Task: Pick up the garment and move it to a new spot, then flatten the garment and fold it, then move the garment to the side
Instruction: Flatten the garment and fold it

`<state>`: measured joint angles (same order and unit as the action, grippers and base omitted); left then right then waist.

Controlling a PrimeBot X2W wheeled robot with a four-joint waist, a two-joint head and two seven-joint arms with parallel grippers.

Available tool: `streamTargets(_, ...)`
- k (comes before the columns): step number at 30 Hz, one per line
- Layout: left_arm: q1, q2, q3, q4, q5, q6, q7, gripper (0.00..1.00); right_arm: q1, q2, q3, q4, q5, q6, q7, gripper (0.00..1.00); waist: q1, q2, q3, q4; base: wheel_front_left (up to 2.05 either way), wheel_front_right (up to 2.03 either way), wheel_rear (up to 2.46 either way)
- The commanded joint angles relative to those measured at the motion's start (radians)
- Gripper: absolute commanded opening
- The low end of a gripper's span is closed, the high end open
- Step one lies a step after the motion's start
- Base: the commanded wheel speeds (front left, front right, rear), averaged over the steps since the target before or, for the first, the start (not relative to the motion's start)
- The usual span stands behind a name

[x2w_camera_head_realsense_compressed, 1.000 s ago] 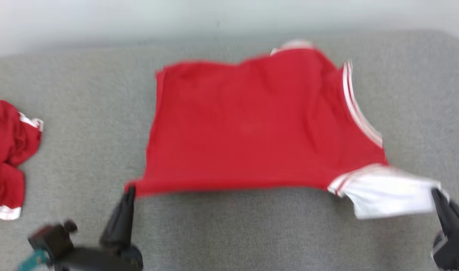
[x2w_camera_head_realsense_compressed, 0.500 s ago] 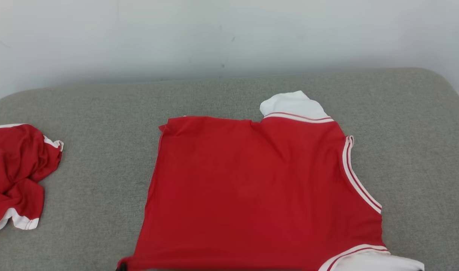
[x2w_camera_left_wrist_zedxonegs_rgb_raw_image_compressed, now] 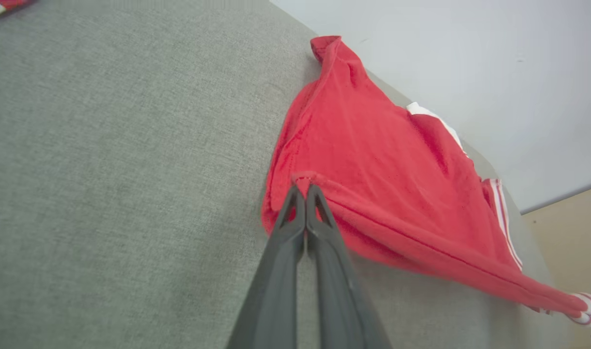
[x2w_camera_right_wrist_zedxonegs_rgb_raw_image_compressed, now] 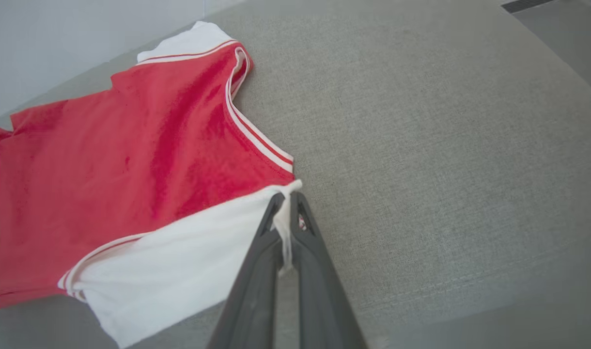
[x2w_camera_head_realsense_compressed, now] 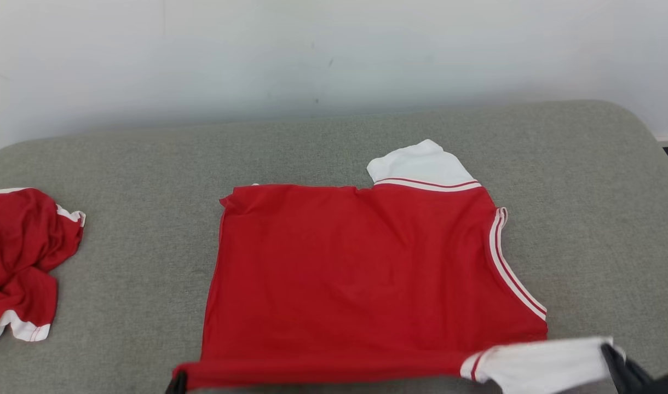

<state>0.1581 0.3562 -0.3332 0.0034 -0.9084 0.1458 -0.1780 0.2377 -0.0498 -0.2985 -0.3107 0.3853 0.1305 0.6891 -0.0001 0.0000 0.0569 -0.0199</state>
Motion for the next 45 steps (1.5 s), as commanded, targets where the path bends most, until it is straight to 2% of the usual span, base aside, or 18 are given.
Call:
streamTargets(1, -0.024, -0.005, 0.006, -0.009, -0.006, -0.003, -0.007, 0.00, -0.028, -0.002, 0.000, -0.003, -0.003, 0.000, -0.023, 0.00, 0.0001, 0.0000, 0.003, -0.003, 0.00, 0.00, 0.00)
streamTargets(5, -0.100, -0.012, 0.031, -0.040, -0.040, -0.027, 0.004, 0.00, -0.141, -0.004, 0.051, -0.019, -0.013, 0.000, -0.078, 0.00, 0.0001, 0.0000, 0.012, -0.008, 0.00, 0.00, 0.00)
streamTargets(8, -0.217, 0.005, 0.046, -0.065, -0.051, -0.040, 0.040, 0.00, -0.288, -0.057, 0.103, -0.033, -0.039, 0.000, -0.093, 0.00, 0.0001, 0.0000, 0.018, -0.016, 0.00, 0.00, 0.00)
streamTargets(12, -0.434, 0.049, 0.068, -0.058, -0.032, -0.053, 0.109, 0.00, -0.564, -0.167, 0.185, 0.005, -0.040, 0.000, -0.115, 0.00, 0.0001, 0.0000, 0.032, -0.029, 0.00, 0.00, 0.00)
streamTargets(13, -0.494, 0.058, 0.074, -0.047, -0.031, -0.058, 0.123, 0.00, -0.642, -0.201, 0.210, 0.029, -0.040, 0.000, -0.125, 0.00, 0.0001, 0.0000, 0.039, -0.033, 0.00, 0.00, 0.00)
streamTargets(14, -0.613, 0.072, 0.086, -0.017, -0.025, -0.065, 0.147, 0.00, -0.793, -0.246, 0.247, 0.089, -0.039, 0.000, -0.151, 0.00, 0.0001, 0.0000, 0.054, -0.043, 0.00, 0.00, 0.00)
streamTargets(15, -0.676, 0.079, 0.087, 0.001, -0.019, -0.069, 0.158, 0.00, -0.874, -0.266, 0.266, 0.125, -0.045, 0.000, -0.167, 0.00, 0.0001, 0.0000, 0.065, -0.048, 0.00, 0.00, 0.00)
streamTargets(21, -1.012, 0.068, 0.091, 0.116, 0.000, -0.096, 0.195, 0.00, -1.284, -0.327, 0.370, 0.358, -0.084, 0.000, -0.271, 0.00, 0.0001, 0.0000, 0.155, -0.068, 0.00, 0.00, 0.00)
streamTargets(26, -1.220, 0.063, 0.081, 0.187, 0.030, -0.123, 0.190, 0.00, -1.526, -0.315, 0.406, 0.522, -0.098, 0.000, -0.362, 0.00, 0.0001, 0.0000, 0.229, -0.079, 0.00, 0.00, 0.00)
streamTargets(29, -1.310, 0.048, 0.097, 0.221, 0.026, -0.129, 0.172, 0.00, -1.614, -0.306, 0.392, 0.600, -0.099, 0.000, -0.414, 0.00, 0.0001, 0.0000, 0.268, -0.078, 0.00, 0.00, 0.00)
streamTargets(33, -1.397, 0.058, 0.093, 0.272, 0.037, -0.144, 0.180, 0.00, -1.684, -0.317, 0.407, 0.676, -0.101, 0.000, -0.456, 0.00, 0.0001, 0.0000, 0.331, -0.080, 0.00, 0.00, 0.00)
streamTargets(37, -1.473, 0.055, 0.109, 0.313, 0.044, -0.127, 0.167, 0.00, -1.737, -0.332, 0.385, 0.738, -0.114, 0.000, -0.494, 0.00, 0.0001, 0.0000, 0.422, -0.082, 0.00, 0.00, 0.00)
streamTargets(43, -1.584, 0.058, 0.131, 0.366, 0.102, -0.098, 0.076, 0.00, -1.848, -0.285, 0.308, 0.812, -0.179, 0.000, -0.615, 0.00, 0.0001, 0.0000, 0.543, -0.089, 0.00, 0.00, 0.00)
streamTargets(45, -1.634, 0.060, 0.133, 0.381, 0.130, -0.099, 0.018, 0.00, -1.901, -0.258, 0.264, 0.827, -0.226, 0.000, -0.701, 0.00, 0.0001, 0.0000, 0.576, -0.092, 0.00, 0.00, 0.00)
